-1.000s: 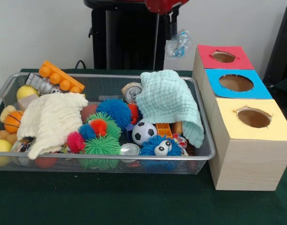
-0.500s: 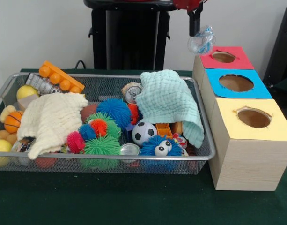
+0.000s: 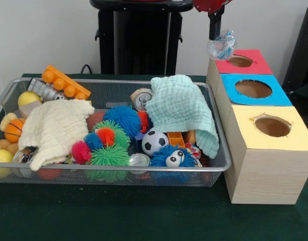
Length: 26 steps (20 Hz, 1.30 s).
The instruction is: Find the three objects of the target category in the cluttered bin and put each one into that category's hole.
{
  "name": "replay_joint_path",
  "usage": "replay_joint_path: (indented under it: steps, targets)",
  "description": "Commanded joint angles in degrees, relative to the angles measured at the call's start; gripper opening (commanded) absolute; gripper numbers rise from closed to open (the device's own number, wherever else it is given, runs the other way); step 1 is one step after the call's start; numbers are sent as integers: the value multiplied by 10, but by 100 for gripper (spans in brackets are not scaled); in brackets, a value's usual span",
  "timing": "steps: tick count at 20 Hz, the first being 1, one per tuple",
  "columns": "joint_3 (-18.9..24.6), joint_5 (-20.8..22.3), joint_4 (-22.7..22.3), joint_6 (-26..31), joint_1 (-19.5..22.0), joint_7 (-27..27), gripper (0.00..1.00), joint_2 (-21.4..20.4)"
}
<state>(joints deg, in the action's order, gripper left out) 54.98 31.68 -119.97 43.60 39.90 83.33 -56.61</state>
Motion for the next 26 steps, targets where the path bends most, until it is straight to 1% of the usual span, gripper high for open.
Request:
replay_joint_path:
  steps: [1, 7, 16, 19, 26]
  targets:
    - [-63, 9, 18, -54, -13, 91, 0, 4]
    - [-96, 8, 29, -80, -51, 114, 0, 7]
    - [-132, -19, 37, -87, -89, 112, 0, -2]
    - [-146, -22, 50, -87, -104, 113, 0, 5]
    - [-173, -25, 55, -103, -125, 116, 0, 7]
